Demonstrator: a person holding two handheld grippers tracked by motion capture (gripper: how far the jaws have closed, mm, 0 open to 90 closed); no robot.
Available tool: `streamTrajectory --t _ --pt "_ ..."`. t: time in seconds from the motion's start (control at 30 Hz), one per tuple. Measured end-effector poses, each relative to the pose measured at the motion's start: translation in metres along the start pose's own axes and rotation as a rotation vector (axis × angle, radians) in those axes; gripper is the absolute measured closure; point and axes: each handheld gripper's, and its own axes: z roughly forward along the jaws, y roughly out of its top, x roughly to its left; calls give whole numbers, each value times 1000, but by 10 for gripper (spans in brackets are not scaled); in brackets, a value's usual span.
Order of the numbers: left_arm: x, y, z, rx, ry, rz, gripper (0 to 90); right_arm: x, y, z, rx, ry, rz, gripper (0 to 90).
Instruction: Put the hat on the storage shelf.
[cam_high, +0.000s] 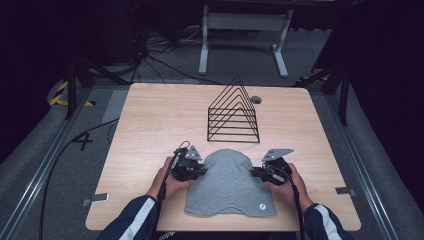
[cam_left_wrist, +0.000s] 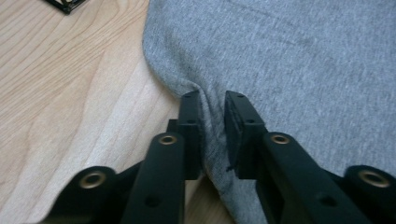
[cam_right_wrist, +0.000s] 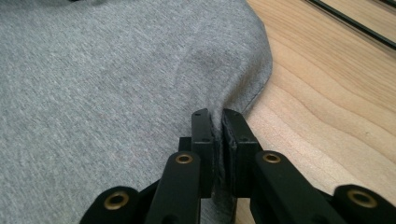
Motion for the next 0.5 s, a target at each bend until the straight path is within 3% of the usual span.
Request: streamTrajectory --t 0.17,0.5 --pt "-1 1 -3 -10 9 10 827 -3 0 -9 -40 13 2 844" --pt "-9 19 -32 -114 33 55 835 3 9 -38 -117 -24 -47 849"
